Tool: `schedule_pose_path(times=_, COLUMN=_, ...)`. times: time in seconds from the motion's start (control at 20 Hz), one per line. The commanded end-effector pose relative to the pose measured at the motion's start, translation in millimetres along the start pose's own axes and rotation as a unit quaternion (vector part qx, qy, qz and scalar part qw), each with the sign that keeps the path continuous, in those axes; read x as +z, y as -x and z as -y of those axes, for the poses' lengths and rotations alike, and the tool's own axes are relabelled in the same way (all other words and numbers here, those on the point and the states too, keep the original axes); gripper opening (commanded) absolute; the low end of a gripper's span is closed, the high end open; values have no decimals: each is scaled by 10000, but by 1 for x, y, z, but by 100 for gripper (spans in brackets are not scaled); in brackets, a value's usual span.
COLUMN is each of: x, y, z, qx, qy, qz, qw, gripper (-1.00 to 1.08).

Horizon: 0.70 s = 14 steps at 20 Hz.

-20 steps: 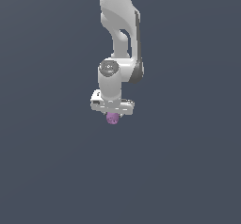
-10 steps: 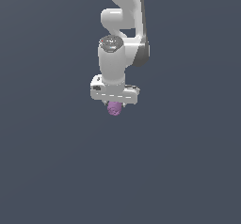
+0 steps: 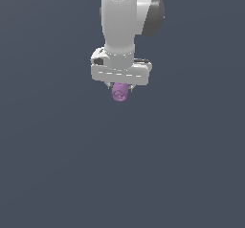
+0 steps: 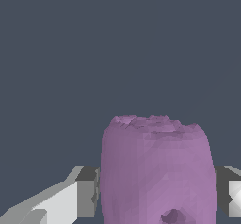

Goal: Pick up the object and move it to a goal position.

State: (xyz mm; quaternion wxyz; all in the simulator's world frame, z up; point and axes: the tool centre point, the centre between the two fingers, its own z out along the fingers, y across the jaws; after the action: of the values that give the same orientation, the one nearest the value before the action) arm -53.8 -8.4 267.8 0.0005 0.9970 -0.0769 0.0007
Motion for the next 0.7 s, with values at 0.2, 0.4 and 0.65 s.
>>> schedule_pose_path(times=0.2, x=-69, y=3, z=11, qx=1, qy=2, qz=4, qw=10000, gripper=-100)
schedule_pose_path(times=0.4, x=-102, y=4, z=16, qx=-1, qy=0, qz=6, qw=10000, gripper=-100)
schedule_pose_path(times=0.65, x=-131, y=3, z=21, qx=-2, qy=-2, qz=7, qw=10000, gripper=-100)
